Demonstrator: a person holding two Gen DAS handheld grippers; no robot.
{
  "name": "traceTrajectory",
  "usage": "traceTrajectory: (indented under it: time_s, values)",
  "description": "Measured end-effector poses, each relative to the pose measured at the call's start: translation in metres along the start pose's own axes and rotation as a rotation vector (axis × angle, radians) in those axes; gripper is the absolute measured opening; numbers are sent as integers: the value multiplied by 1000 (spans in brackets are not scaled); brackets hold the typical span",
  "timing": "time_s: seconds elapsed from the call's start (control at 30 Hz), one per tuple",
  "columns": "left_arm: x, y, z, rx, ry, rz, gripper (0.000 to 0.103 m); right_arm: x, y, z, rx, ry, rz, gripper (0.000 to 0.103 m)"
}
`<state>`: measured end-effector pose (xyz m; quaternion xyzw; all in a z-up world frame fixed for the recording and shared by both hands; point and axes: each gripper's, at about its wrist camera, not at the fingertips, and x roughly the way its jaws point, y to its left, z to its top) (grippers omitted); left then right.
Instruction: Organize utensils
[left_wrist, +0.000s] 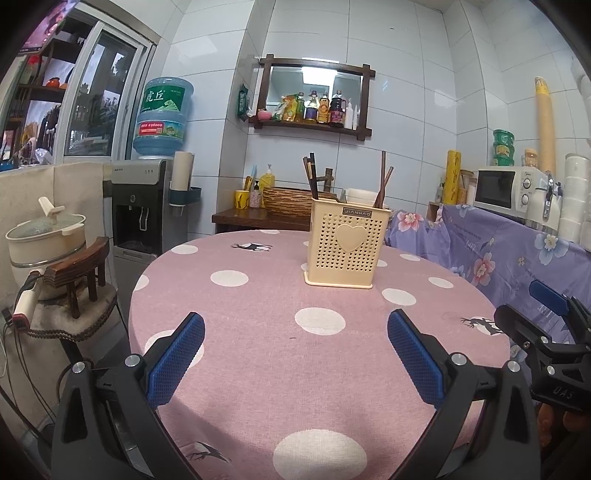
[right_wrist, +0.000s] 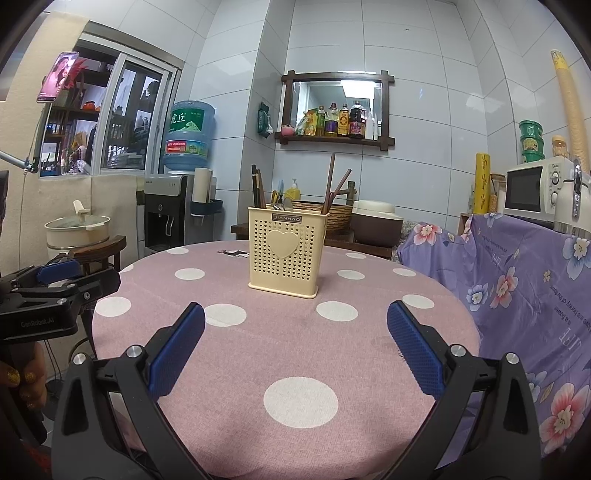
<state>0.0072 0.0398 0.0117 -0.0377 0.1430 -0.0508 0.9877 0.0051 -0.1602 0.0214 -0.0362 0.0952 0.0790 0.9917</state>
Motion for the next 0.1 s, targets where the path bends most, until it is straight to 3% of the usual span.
traceTrajectory:
  time_s: [0.1]
  values:
    - [0,0,0,1,0,1,98,0,1,-1,0,1,0,97]
